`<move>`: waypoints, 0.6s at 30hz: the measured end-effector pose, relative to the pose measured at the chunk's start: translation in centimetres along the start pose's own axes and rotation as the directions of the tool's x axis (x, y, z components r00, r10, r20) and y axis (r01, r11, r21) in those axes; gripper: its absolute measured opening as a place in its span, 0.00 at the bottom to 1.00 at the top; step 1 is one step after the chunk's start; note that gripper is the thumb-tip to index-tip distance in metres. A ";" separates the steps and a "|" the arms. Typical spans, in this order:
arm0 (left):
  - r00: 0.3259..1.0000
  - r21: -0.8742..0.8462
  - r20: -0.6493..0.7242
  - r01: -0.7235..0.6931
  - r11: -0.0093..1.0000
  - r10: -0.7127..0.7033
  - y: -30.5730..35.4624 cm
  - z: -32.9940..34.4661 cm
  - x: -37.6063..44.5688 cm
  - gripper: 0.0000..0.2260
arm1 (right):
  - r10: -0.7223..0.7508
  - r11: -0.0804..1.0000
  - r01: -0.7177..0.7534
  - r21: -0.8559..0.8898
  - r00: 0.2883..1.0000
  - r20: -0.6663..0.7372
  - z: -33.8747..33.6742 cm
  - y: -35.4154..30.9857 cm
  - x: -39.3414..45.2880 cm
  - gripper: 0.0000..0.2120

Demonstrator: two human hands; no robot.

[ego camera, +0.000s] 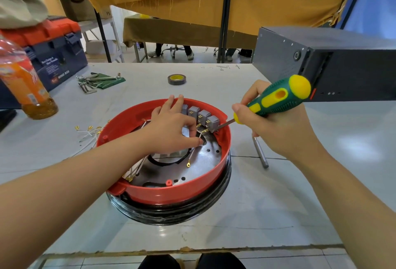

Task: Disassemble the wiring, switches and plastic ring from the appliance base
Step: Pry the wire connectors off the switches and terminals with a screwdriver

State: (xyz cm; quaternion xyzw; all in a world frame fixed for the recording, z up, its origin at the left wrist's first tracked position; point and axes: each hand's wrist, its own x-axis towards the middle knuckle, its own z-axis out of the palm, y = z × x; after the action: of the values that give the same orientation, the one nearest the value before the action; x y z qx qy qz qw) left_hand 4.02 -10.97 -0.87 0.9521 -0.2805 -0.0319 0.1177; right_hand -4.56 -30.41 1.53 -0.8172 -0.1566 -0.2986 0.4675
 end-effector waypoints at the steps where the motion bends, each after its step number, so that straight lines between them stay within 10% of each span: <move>1: 1.000 -0.001 -0.003 -0.002 1.000 0.002 0.0 0.0 0.0 0.10 | -0.025 1.000 0.025 0.003 1.000 -0.018 0.1 0.0 0.0 0.10; 18: 1.000 -0.015 -0.010 -0.010 1.000 0.010 -0.1 -0.2 -0.1 0.08 | 0.131 0.964 -0.106 0.244 0.988 -0.088 0.6 2.5 1.3 0.12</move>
State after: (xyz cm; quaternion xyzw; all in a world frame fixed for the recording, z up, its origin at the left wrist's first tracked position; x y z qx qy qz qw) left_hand 3.99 -10.81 -0.74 0.9498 -0.2847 -0.0287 0.1262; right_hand -2.05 -31.16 0.42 -0.7466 -0.1179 -0.2909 0.5866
